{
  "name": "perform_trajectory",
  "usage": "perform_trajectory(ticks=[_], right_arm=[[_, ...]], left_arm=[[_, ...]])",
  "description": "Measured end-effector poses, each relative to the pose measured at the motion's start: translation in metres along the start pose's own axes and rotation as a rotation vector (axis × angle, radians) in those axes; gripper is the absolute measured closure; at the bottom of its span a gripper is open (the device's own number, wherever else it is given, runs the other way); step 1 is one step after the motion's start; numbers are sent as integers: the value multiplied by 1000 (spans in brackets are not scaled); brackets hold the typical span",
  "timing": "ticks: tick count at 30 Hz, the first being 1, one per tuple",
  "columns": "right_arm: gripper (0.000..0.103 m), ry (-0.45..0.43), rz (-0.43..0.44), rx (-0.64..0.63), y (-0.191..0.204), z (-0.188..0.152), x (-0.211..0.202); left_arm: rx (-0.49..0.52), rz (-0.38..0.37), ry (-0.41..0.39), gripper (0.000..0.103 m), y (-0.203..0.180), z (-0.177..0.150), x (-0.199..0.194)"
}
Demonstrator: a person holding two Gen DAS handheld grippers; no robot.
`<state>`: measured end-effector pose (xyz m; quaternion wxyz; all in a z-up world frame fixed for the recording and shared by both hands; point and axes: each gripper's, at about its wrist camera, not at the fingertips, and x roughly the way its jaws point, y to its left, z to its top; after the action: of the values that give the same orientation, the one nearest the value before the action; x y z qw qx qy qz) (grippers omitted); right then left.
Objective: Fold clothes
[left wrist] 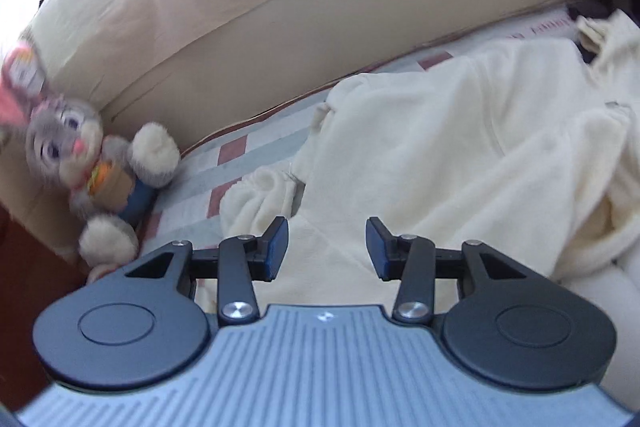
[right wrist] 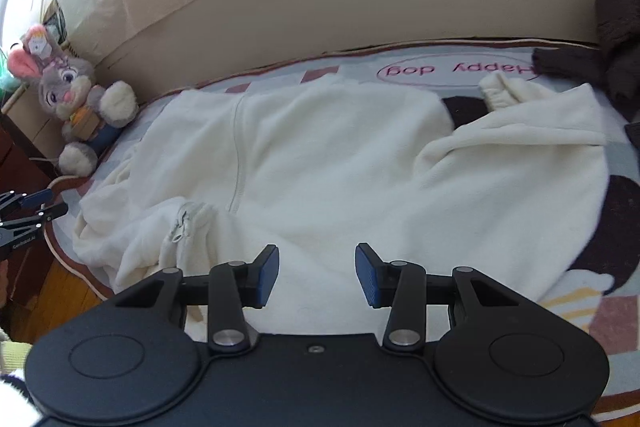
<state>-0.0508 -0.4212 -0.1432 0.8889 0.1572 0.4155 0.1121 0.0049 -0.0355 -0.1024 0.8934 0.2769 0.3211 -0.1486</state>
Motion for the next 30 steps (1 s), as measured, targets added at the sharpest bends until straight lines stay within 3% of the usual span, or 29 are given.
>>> perform_trajectory(ticks=[3, 8, 12, 15, 18, 22, 24, 27, 30], right_arm=[[55, -17, -2, -25, -8, 12, -15], [55, -37, 22, -7, -15, 54, -45], [55, 12, 100, 65, -14, 97, -59], [55, 55, 185, 66, -6, 131, -62], [55, 77, 172, 32, 9, 159, -65], [55, 85, 163, 25, 17, 189, -80], [55, 77, 192, 38, 13, 204, -95], [55, 46, 202, 54, 5, 225, -112], [55, 2, 176, 80, 0, 235, -118]], left_arm=[[100, -31, 53, 61, 22, 29, -26], [237, 12, 133, 61, 67, 105, -96], [330, 56, 209, 61, 96, 174, -150], [412, 109, 265, 59, 96, 219, -172], [506, 220, 215, 58, 84, 261, -190], [422, 193, 104, 58, 88, 303, -212], [450, 215, 88, 56, 89, 311, -213], [449, 223, 85, 56, 92, 319, -202], [370, 186, 42, 56, 93, 322, -175]])
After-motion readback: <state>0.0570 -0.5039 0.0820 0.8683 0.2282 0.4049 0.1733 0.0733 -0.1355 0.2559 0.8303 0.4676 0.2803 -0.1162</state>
